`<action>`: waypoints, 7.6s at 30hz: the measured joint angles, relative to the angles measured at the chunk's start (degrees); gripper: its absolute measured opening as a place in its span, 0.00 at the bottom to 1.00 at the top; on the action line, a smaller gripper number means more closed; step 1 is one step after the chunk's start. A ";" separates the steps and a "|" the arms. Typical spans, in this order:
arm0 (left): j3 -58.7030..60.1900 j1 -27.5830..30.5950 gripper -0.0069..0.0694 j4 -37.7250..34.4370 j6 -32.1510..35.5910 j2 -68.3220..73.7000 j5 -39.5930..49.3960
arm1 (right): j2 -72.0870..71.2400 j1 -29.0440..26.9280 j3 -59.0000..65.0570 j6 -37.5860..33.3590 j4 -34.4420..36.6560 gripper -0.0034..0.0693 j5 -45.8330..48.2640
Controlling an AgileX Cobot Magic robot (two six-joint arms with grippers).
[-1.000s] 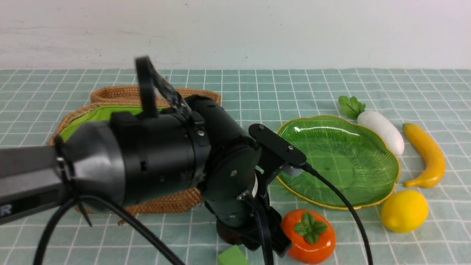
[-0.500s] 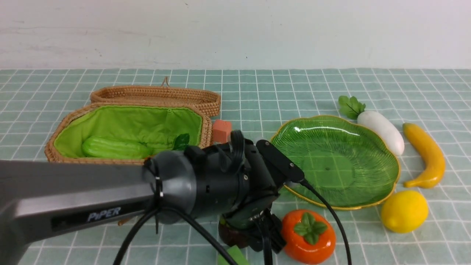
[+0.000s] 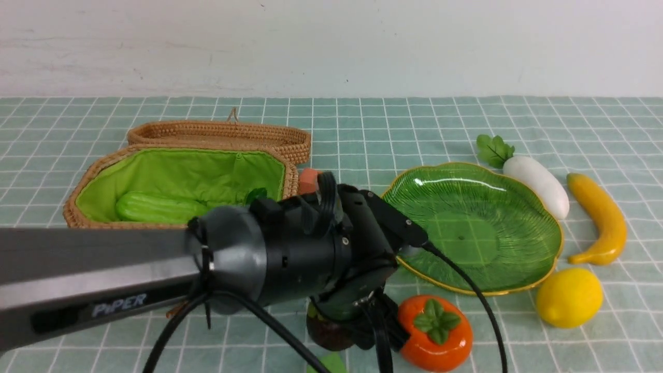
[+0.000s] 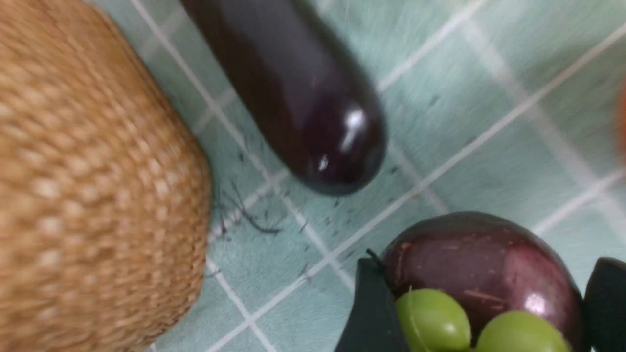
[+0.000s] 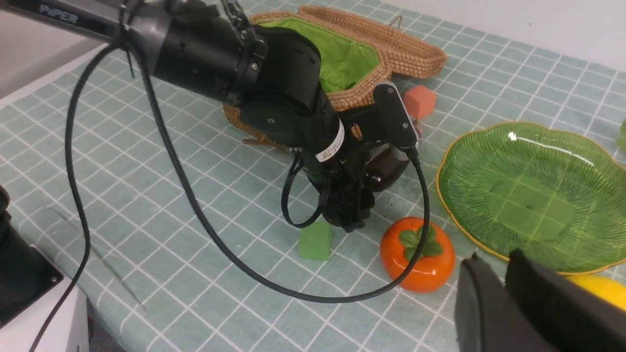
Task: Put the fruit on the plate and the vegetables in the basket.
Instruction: Grab a mangosteen with your left arm and put it on the plate on the right, then use the left arm to grab an eggplant and put it into the left basket, then grab a tomato with your right arm and place it on the plate on the right.
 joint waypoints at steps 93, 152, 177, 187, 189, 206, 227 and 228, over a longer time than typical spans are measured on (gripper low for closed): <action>-34.69 9.43 0.65 -5.96 -3.03 23.82 20.83 | 0.00 0.00 2.70 7.51 -8.47 0.21 -4.26; -7.87 25.17 0.16 -22.54 28.68 -24.81 14.83 | 12.39 0.00 2.70 6.07 -0.50 0.22 -2.65; 51.70 4.44 0.07 -31.78 19.09 -85.93 -29.11 | 53.11 20.07 2.81 25.84 -14.20 0.26 -11.93; 51.99 4.44 0.07 -31.51 19.09 -88.19 -30.32 | 65.33 16.63 2.81 30.94 -13.61 0.66 -19.16; 51.99 4.44 0.07 -31.51 19.09 -88.19 -30.20 | 67.99 16.64 2.81 30.88 -13.26 0.73 -20.66; 51.99 4.44 0.07 -31.51 19.03 -88.19 -28.69 | 75.46 16.14 2.38 30.29 -8.63 0.81 -24.64; 51.99 4.44 0.07 -34.25 18.85 -88.19 -27.26 | 78.29 16.02 1.47 24.31 -7.55 0.87 -22.82; 51.99 4.44 0.07 -34.80 18.85 -88.19 -27.24 | 78.34 16.02 1.24 24.68 -7.85 0.89 -22.31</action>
